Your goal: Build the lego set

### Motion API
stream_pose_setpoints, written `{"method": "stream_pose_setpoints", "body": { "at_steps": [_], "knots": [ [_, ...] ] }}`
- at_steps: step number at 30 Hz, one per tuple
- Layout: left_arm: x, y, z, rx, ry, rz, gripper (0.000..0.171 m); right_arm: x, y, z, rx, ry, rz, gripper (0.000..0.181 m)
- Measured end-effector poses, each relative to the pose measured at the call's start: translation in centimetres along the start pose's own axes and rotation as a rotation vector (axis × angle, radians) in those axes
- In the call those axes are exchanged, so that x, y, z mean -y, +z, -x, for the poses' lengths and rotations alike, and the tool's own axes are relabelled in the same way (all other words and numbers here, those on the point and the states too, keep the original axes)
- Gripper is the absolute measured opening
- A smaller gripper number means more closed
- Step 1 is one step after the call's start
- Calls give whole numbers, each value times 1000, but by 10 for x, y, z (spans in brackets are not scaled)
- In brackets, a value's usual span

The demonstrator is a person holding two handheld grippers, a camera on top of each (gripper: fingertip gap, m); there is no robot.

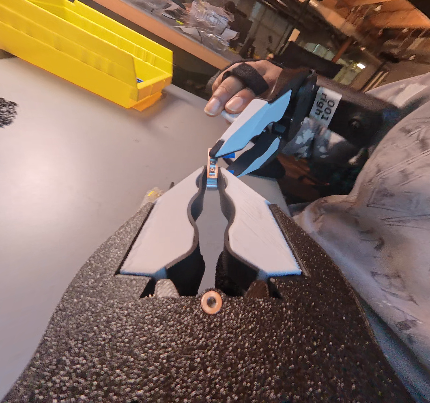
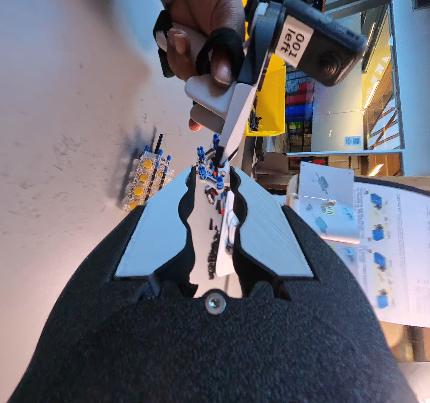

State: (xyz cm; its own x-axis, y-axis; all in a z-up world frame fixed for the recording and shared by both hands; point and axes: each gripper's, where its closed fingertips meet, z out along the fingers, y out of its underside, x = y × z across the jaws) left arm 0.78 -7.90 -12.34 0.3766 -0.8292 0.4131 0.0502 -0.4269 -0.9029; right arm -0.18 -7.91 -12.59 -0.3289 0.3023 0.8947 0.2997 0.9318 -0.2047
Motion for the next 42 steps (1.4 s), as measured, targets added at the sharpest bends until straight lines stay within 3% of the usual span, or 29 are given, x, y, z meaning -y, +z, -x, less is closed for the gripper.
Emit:
{"method": "stream_pose_setpoints", "body": {
  "at_steps": [1,4,6,9,21,25,31,42],
  "knots": [
    [0,-1,5,42,38,4,6,-3,2,-1,12,89,-21,26],
    [4,-5,15,158,210,-11,6,-10,6,0,145,573,-149,47],
    [8,-6,17,215,315,-21,6,-9,4,1,252,828,-286,47],
    [8,-4,12,218,401,-30,6,-11,2,-2,265,1006,-443,28],
    [-12,11,1,136,457,20,7,0,-10,16,405,1126,-573,23],
    [-17,10,7,165,452,83,7,-3,-6,19,405,1120,-524,23],
    [-27,12,9,240,590,195,8,-1,0,31,428,1064,-450,22],
    [-9,8,-9,156,576,69,6,6,-8,23,407,1054,-523,25]
  ]
}}
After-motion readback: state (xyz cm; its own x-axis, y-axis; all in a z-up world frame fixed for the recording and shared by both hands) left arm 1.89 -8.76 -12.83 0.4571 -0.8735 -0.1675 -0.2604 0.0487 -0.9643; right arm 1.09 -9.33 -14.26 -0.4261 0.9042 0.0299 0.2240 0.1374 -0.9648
